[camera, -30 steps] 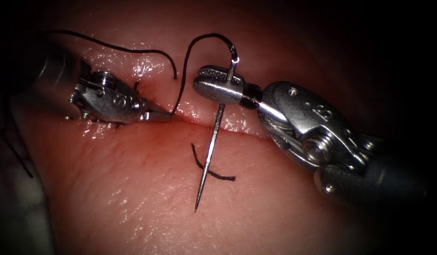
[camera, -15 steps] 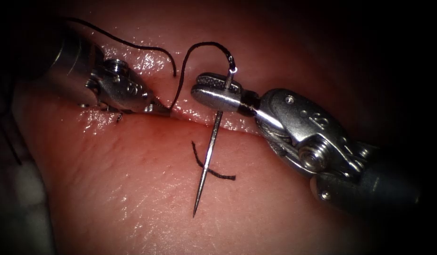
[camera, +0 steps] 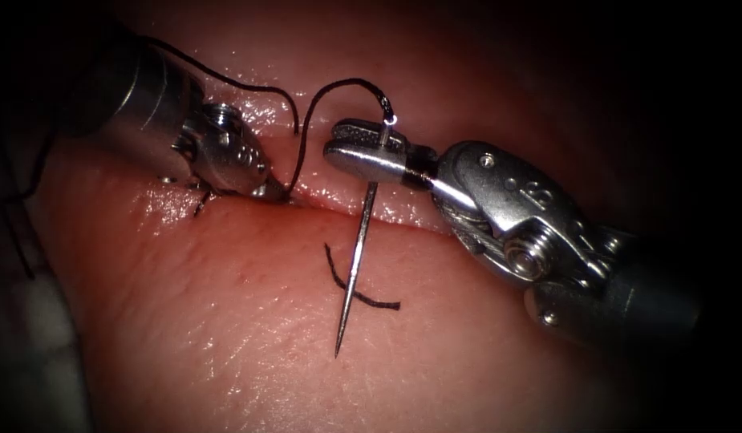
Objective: Wound Closure
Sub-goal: Insert the left gripper into the incision
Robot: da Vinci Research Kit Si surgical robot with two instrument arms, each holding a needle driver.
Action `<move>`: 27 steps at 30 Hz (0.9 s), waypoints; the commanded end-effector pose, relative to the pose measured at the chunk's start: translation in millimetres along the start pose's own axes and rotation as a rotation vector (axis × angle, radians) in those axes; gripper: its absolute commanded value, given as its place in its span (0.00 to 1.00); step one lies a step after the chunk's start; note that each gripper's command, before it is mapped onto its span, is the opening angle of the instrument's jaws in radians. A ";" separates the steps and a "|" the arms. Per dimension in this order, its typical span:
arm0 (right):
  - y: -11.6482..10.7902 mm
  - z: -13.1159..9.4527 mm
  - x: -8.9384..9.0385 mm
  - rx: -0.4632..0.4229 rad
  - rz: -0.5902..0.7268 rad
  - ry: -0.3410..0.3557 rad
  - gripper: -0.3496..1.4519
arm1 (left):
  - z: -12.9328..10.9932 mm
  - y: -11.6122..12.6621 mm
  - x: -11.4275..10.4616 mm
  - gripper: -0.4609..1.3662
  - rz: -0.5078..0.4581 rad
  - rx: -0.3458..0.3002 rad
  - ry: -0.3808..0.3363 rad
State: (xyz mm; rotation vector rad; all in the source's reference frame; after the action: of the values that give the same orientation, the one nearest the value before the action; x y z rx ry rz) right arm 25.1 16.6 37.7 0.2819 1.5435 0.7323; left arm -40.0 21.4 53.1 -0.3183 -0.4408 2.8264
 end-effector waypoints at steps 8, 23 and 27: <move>0.5 0.3 0.9 -0.010 -0.053 0.022 0.00 | -0.2 0.0 -0.2 0.50 -0.007 0.017 -0.014; 0.9 1.3 1.6 0.006 -0.306 0.123 0.00 | -0.2 0.4 -0.1 0.65 0.001 0.020 -0.021; 1.0 2.2 2.0 0.023 -0.355 0.150 0.00 | -0.3 0.6 -0.1 0.69 0.000 0.020 -0.022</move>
State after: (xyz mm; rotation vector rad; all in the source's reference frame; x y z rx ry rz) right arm 27.0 19.1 36.7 -0.0366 1.6914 0.4466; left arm -40.0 20.9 52.6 -0.2844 -0.4256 2.8329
